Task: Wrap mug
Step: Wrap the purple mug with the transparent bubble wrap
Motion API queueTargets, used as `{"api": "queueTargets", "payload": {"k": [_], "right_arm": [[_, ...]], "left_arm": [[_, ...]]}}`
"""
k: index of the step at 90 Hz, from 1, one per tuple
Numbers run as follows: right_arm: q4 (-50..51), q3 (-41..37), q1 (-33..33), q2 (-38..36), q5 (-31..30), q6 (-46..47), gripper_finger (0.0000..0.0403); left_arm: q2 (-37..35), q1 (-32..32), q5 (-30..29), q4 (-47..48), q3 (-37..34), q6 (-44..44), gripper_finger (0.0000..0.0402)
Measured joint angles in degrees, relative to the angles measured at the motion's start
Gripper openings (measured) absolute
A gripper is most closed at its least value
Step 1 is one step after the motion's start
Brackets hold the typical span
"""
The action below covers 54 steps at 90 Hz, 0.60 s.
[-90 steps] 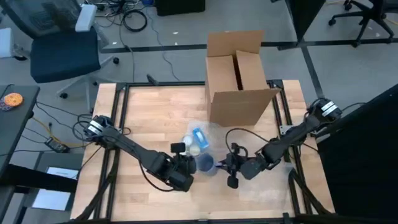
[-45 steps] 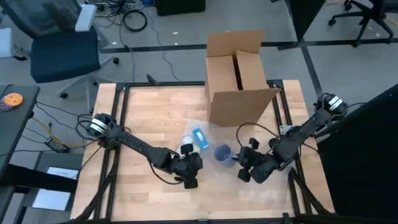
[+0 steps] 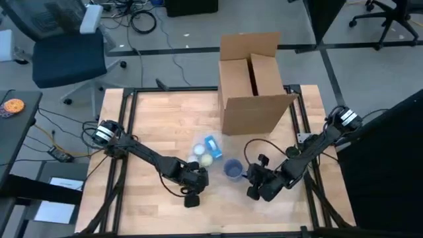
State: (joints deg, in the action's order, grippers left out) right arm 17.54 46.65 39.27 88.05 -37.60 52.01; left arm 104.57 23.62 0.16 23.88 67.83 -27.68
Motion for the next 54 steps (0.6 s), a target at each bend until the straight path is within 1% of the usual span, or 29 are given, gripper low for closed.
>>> {"api": "queueTargets", "payload": {"k": [16, 23, 37, 46, 54], "right_arm": [[-0.3, 0.0, 0.0, 0.0, -1.0, -1.2, 0.0013], [-0.4, -0.1, 0.1, -0.1, -1.6, -1.9, 0.0012], [-0.6, 1.5, 1.2, -0.5, -6.9, -4.9, 0.0011], [1.6, 3.0, 1.8, -1.4, -10.0, -5.7, 0.0011], [4.3, 3.1, 2.2, -1.9, -10.2, -4.5, 0.0011]], "left_arm": [[0.0, 0.0, -0.6, -0.3, 0.1, 0.0, 0.0062], [0.0, 0.0, -2.5, -0.6, 0.1, 0.1, 0.0062], [0.0, 0.0, -6.8, -1.9, 0.1, 0.3, 0.0062], [0.0, 0.0, -7.1, -1.9, 0.1, 0.3, 0.0062], [0.0, 0.0, -7.1, -1.9, 0.1, 0.3, 0.0062]]}}
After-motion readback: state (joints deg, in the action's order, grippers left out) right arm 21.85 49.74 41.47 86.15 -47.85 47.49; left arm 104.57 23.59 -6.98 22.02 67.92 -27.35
